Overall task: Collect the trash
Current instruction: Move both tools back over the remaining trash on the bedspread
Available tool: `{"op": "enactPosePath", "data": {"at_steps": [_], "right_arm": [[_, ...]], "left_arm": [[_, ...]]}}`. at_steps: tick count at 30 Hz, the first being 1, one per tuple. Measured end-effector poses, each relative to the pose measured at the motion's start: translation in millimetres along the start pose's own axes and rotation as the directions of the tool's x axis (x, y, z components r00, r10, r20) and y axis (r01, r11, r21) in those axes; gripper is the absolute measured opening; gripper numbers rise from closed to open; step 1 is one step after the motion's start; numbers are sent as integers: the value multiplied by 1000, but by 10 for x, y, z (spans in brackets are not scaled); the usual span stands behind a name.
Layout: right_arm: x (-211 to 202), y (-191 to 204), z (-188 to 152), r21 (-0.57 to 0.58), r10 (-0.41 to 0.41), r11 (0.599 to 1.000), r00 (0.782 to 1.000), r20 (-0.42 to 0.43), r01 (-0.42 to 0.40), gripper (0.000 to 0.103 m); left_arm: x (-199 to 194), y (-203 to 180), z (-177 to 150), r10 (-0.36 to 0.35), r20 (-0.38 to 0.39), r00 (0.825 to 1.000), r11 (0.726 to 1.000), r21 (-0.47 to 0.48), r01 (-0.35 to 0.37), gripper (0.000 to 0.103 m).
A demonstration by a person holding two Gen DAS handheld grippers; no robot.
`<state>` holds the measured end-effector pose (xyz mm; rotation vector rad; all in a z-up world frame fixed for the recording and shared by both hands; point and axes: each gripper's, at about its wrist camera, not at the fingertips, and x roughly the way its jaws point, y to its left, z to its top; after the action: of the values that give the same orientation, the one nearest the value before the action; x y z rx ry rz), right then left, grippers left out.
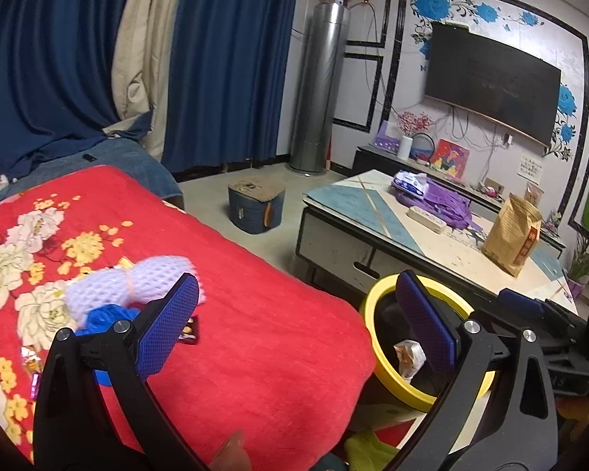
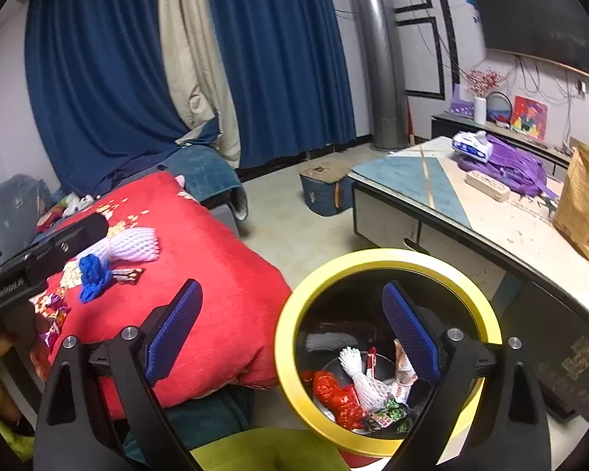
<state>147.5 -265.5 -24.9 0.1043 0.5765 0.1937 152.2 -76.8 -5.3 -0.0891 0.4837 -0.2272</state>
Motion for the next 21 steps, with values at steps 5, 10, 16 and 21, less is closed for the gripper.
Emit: {"op": "enactPosePath", "data": {"at_steps": [5,10,16,21], "right_arm": [[-36,145,2,-23,32,999,999,10,-32,91],[-53,313,-6,-47,68,997,998,7,-68,91],[-48,533,0,-89,106,990,994,0,-105,91],[-5,675,54,-98,137,986,991,-6,-137,92]], "left_arm": [[-96,105,25,29,21,999,1000,-12,-28,92],[-146,243,30,64,21,998,998,-25,-64,92],[-223,445,40,116,17,993,992,-54,-115,92],[-334,581,46,149,25,989,987,-65,-147,92]]}}
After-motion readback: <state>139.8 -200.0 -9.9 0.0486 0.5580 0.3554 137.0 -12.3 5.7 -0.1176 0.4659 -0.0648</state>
